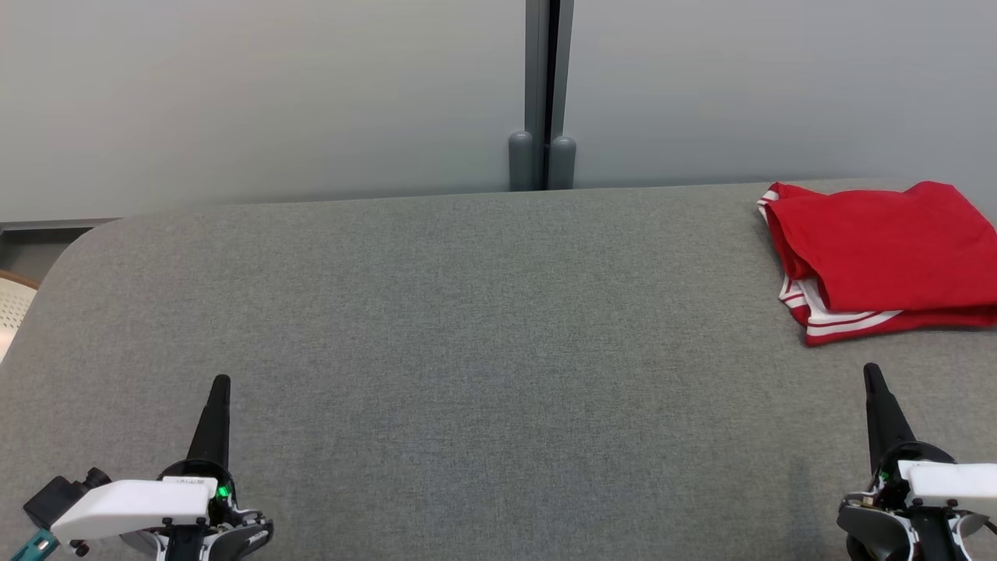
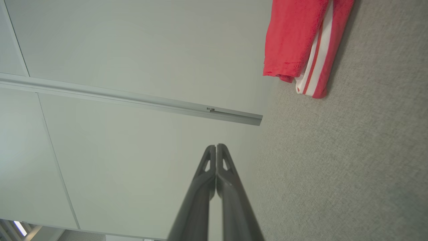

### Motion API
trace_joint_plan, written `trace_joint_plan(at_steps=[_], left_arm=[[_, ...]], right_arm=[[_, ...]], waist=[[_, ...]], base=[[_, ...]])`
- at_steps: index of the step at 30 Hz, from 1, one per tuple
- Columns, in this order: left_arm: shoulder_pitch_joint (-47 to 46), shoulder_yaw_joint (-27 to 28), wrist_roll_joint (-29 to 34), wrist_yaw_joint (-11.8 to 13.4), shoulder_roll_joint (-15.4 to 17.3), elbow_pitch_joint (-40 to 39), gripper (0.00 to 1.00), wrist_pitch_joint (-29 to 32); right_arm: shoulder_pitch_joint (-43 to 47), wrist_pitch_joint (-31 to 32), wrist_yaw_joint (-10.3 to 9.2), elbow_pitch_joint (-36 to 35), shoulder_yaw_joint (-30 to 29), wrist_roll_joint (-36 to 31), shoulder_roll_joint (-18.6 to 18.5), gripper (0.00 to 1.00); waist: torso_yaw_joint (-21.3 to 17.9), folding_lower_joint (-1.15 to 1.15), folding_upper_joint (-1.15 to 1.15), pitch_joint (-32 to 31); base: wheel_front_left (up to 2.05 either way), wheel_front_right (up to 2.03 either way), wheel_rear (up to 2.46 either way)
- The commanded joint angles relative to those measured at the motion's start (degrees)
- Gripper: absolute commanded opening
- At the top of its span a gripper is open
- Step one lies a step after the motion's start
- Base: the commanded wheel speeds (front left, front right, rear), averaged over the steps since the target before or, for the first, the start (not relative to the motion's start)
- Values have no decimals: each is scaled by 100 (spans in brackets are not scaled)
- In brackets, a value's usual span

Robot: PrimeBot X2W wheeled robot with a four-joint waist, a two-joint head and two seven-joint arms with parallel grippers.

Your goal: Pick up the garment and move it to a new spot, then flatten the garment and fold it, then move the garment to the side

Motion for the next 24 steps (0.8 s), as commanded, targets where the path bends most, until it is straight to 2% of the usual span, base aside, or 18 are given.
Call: trace_joint_plan(at_steps=[1, 24], left_arm=[[-167, 56, -147, -47, 23, 6, 0, 43], [-366, 271, -961, -192, -6, 150, 0, 292]], right_arm=[[-104, 56, 1, -13, -36, 165, 1, 0], [-249, 293, 0, 34, -193, 967, 61, 0]], waist=[[3, 0, 0, 6], [34, 0, 0, 71]], base=[[0, 0, 0], [0, 0, 0]])
